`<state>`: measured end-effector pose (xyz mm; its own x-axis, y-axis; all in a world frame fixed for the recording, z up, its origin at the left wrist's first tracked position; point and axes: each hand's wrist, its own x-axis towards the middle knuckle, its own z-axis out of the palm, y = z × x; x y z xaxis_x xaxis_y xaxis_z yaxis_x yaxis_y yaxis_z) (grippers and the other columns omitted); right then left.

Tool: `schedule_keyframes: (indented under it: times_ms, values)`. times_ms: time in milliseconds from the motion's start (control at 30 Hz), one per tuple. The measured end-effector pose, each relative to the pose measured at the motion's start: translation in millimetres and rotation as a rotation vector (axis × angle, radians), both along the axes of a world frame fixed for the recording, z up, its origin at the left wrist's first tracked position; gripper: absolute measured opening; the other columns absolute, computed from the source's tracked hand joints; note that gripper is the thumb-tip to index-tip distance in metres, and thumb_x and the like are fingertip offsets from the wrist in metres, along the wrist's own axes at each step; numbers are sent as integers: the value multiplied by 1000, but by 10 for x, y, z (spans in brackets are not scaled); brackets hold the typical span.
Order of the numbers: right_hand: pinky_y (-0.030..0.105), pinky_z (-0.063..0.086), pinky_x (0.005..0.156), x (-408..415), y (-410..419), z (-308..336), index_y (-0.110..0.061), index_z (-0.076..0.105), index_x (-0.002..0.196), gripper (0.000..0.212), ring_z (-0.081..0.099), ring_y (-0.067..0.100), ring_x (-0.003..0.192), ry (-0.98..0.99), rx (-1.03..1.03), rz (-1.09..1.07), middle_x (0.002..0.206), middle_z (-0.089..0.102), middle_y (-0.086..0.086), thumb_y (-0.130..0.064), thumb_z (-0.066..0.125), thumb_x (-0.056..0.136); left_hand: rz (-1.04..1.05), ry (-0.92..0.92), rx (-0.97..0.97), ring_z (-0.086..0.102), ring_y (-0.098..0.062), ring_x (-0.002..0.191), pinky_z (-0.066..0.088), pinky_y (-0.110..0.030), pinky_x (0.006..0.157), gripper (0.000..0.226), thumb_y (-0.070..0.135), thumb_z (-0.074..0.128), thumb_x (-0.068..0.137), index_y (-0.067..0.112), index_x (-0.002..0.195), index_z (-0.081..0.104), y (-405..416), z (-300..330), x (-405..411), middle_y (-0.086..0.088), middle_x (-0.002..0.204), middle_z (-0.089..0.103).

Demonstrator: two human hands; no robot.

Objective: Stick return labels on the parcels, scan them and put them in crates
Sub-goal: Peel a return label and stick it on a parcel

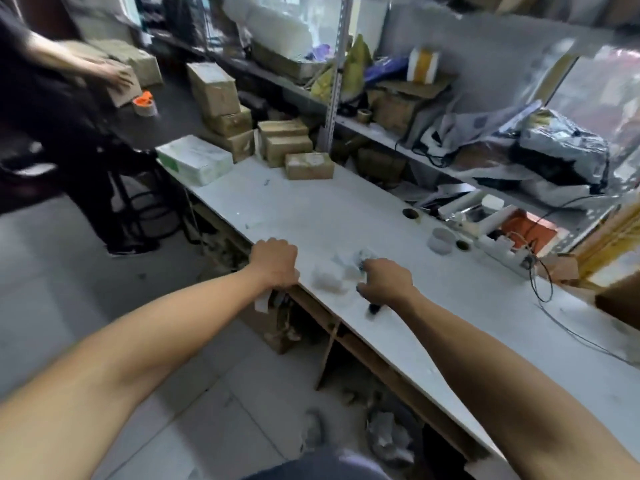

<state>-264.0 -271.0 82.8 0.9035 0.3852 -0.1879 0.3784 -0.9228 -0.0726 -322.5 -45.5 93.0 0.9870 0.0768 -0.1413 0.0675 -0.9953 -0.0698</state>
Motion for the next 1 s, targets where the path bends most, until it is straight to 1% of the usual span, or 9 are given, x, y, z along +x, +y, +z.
schedule_keyframes:
  times_ms: [100,167,267,433,533,600,733,900,1000]
  values:
    - [34,46,75,381,403,-58,-16,57,122,34,60,27,101,2,11,55,115,64,6,-31,58,91,46,4,-45,59,-26,108,46,-36,83,40,34,53,90,16,125,62,324,-104,245,-3,118,63]
    - [35,46,77,665,668,-89,-16,56,126,37,60,28,104,-2,20,85,117,64,6,-32,58,92,58,-2,-49,59,-26,110,47,-37,87,42,33,53,90,16,127,62,525,-170,478,-4,119,63]
    - [36,45,80,1152,1068,-137,-16,56,127,38,59,28,107,-12,36,118,120,64,6,-34,58,93,70,-16,-56,57,-27,110,45,-37,88,40,30,52,91,15,127,61,833,-219,938,-4,118,63]
    - [34,43,78,2015,1610,-102,-17,57,127,39,59,27,109,13,57,93,123,62,5,-37,58,94,71,-40,-51,57,-27,111,39,-36,81,39,33,52,92,16,125,61,1329,-150,1818,-4,119,63]
    - [34,43,77,2476,1898,9,-18,56,130,41,59,27,111,9,67,90,126,62,5,-39,58,96,96,-88,-70,59,-26,108,43,-34,79,37,34,53,91,16,121,64,1646,-74,2243,-3,116,64]
    - [34,43,77,2706,2085,68,-18,55,131,41,59,27,110,12,77,86,125,62,5,-39,58,96,147,-99,-117,60,-26,106,49,-35,82,36,35,54,90,15,118,65,1853,-26,2436,-2,115,65]
    - [36,49,82,3076,2500,106,-18,57,129,40,59,26,110,33,82,115,126,62,5,-39,58,95,251,-113,-198,61,-26,106,53,-37,82,35,36,55,90,15,116,66,2246,26,2709,-1,114,65]
    - [33,42,76,3427,3114,162,-18,57,130,42,59,27,114,18,110,150,126,62,5,-39,59,94,355,-138,-282,61,-25,106,54,-38,84,35,37,55,90,15,115,66,2851,43,2994,-1,115,67]
    - [34,46,78,3651,3508,176,-18,58,127,41,59,27,110,55,138,147,121,63,4,-38,59,91,398,-144,-290,61,-25,107,52,-36,82,34,38,54,91,17,115,66,3269,61,3236,-1,117,66]
